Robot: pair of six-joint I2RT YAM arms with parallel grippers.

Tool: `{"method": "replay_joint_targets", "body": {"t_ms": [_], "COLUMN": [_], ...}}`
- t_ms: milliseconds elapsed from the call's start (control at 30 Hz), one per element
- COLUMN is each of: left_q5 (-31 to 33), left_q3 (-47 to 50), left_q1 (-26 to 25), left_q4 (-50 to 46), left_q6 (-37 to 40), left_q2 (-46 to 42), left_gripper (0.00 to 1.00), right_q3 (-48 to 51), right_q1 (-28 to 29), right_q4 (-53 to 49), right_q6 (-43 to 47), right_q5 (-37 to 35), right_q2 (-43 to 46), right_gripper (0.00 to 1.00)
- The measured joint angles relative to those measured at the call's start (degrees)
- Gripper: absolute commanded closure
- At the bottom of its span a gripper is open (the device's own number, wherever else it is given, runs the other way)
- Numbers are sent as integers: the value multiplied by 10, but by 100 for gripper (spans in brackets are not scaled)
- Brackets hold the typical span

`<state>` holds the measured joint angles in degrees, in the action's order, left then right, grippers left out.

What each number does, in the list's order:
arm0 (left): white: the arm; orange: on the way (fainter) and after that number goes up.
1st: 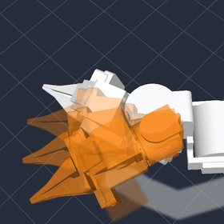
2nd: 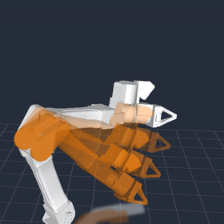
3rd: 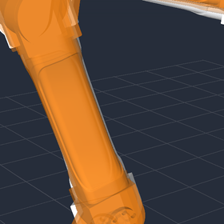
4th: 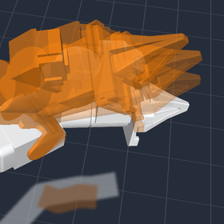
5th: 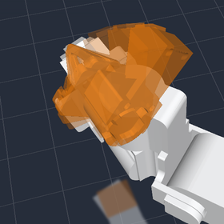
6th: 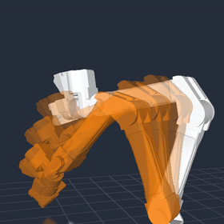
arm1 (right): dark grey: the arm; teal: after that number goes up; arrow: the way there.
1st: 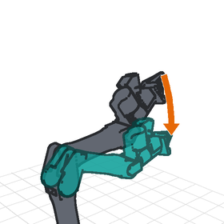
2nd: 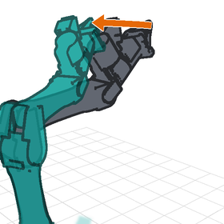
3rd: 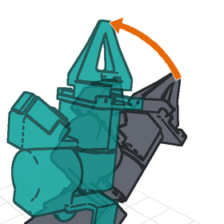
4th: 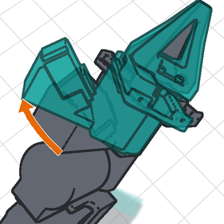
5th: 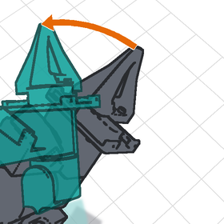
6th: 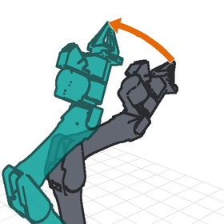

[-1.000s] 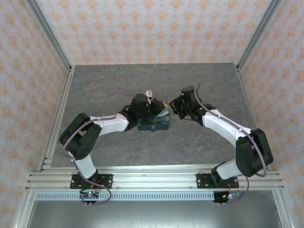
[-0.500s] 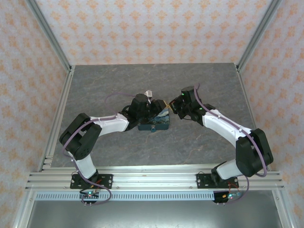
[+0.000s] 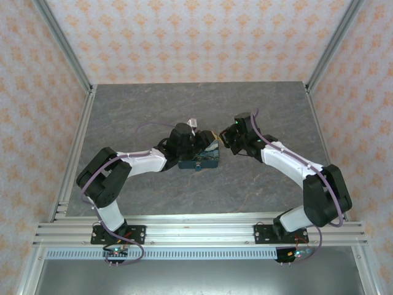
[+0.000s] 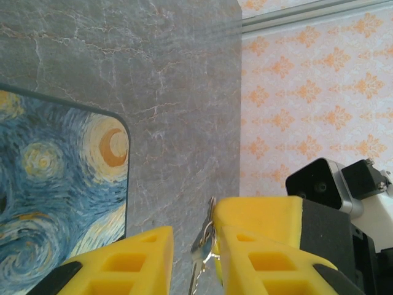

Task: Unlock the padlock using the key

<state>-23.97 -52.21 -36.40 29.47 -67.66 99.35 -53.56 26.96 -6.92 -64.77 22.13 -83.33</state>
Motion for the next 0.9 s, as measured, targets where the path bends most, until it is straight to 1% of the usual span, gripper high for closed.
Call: {"method": "replay_joint_targets", "body": {"t_ms": [300, 900], "left_q5": [5, 5], "left_q3": [18, 17], "left_q1": [-2, -7], "left_q4": [9, 11], "left_q6": [-4, -4], "left_q2": [-4, -4], "left_gripper": [74, 75], "right_q3": [0, 2], "right_q1": [-2, -5], "right_q4": [5, 6], "right_q6": [0, 0], "right_q5": [0, 0], "right_q2": [-1, -1], "right_gripper": [100, 100]}}
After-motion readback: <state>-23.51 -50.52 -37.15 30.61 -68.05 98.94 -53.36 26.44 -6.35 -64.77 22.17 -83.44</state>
